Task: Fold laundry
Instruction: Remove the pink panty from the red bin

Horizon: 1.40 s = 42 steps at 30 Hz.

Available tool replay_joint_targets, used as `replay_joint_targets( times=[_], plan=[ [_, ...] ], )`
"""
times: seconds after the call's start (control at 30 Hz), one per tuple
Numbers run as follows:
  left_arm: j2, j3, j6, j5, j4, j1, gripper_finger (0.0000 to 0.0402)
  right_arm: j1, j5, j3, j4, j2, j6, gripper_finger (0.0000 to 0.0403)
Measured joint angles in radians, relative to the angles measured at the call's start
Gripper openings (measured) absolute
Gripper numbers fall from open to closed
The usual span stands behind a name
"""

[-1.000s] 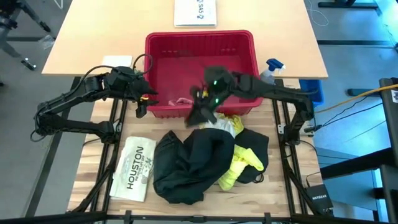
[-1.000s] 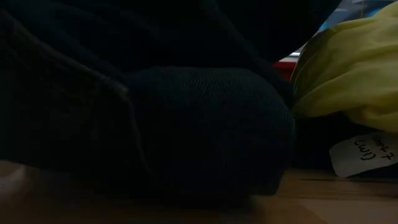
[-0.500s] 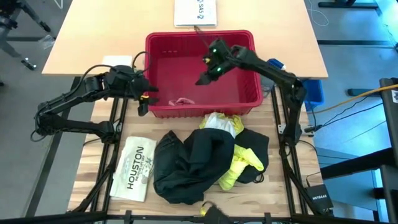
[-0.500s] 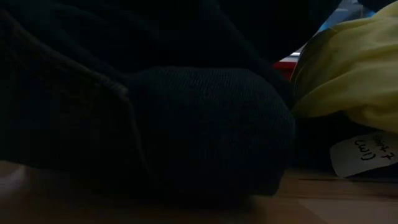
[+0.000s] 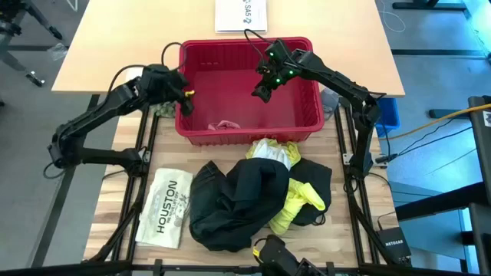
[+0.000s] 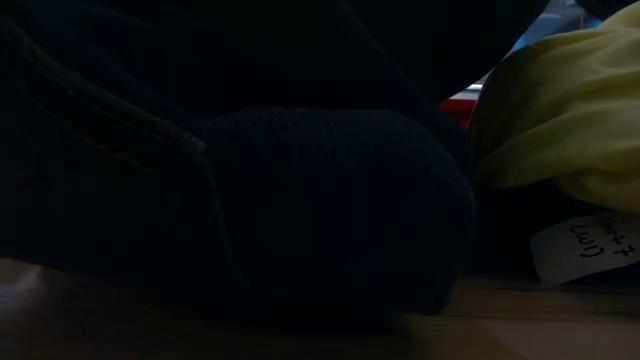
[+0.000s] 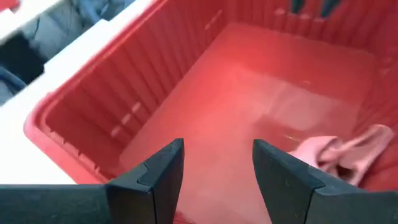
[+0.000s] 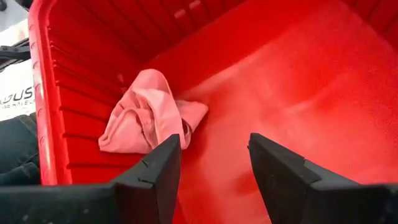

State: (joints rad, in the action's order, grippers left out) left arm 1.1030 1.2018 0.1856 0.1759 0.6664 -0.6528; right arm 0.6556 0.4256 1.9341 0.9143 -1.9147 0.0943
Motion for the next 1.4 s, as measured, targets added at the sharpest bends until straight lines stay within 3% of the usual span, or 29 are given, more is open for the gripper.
replay_joint_targets(
  times=[0.17,0.3,0.57,0.7,1.07,1.4],
  plan=[
    [0.052,0.000,-0.072,-0.175,-0.045,-0.079,0.0182,0.012,0.044,0.001,-0.012,-0.045,0.043,0.0181],
    [0.086,0.000,-0.103,-0.300,-0.096,-0.125,0.0182,0.035,0.138,0.001,0.015,-0.104,0.043,0.0181],
    [0.157,0.000,-0.118,-0.489,-0.121,-0.178,0.0182,0.035,0.371,0.000,0.026,-0.187,0.026,0.0181],
    [0.196,0.000,-0.091,-0.565,-0.099,-0.177,0.0182,0.015,0.388,0.000,0.019,-0.199,0.019,0.0181],
    [0.184,0.000,-0.021,-0.627,-0.071,-0.162,0.0182,-0.074,0.362,0.001,-0.149,-0.245,-0.118,0.0181],
    [0.167,0.000,0.012,-0.629,-0.030,-0.150,0.0182,-0.087,0.393,0.000,-0.164,-0.325,-0.174,0.0181]
  ],
)
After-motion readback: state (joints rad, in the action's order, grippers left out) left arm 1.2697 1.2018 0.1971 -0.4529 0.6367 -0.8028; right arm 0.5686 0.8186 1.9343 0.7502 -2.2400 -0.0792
